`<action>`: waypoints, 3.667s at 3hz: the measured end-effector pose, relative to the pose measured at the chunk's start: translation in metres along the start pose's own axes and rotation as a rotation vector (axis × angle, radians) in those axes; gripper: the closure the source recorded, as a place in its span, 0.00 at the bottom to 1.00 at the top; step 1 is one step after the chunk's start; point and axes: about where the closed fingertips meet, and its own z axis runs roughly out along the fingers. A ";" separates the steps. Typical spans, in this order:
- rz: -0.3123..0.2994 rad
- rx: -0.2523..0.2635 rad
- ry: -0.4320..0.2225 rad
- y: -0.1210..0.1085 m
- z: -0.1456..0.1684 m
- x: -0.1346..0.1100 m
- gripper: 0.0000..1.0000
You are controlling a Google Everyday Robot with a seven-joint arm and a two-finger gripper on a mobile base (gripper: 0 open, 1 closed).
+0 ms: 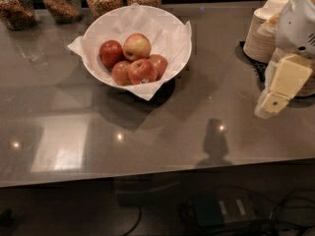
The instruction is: Pick apple from white bowl
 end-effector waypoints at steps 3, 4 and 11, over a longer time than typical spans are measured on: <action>0.168 0.041 -0.246 -0.072 0.023 -0.099 0.00; 0.229 -0.004 -0.280 -0.091 0.040 -0.130 0.00; 0.293 -0.115 -0.519 -0.109 0.132 -0.231 0.24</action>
Offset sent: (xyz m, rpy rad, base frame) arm 0.1048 0.0860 0.0364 0.3366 -0.1232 -0.1046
